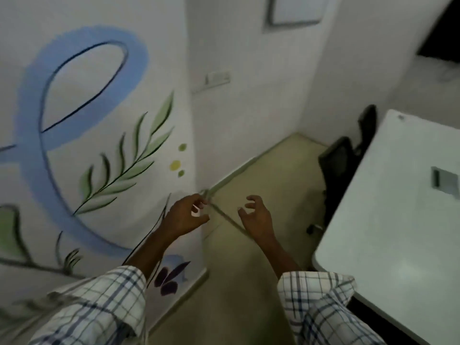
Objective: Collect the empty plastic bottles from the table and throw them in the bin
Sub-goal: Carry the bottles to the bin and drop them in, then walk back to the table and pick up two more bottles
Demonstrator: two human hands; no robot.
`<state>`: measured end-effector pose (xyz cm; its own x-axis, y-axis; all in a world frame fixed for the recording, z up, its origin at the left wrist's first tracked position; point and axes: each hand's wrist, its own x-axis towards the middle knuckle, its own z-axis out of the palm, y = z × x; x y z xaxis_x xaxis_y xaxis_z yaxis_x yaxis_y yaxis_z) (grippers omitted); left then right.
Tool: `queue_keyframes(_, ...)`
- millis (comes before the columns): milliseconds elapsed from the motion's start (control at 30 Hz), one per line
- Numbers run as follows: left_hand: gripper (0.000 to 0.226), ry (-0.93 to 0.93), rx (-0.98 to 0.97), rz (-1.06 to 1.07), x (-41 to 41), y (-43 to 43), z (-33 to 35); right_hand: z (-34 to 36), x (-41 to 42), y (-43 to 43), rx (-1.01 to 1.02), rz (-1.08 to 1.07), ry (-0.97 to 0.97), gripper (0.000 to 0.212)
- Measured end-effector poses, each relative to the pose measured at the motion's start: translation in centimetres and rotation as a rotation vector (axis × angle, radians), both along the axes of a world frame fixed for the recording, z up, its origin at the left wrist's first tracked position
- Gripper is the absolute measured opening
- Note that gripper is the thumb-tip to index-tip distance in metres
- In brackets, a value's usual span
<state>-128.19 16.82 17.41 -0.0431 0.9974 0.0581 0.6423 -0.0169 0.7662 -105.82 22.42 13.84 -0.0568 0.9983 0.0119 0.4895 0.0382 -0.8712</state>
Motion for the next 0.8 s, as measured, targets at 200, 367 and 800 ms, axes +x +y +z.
queue_keyframes(200,0.032,0.022,0.109,-0.224,5.4,9.6,5.1,4.9,7.8,4.5,0.086,-0.276,0.013,0.041)
queue_keyframes(367,0.031,0.009,0.151,-0.407,9.9,17.7,8.4,8.1,14.3,6.5,0.115,-0.502,0.057,0.042)
queue_keyframes(800,0.030,-0.055,0.148,-0.625,27.5,40.1,9.3,8.2,27.5,20.9,0.133,-0.788,0.013,0.046)
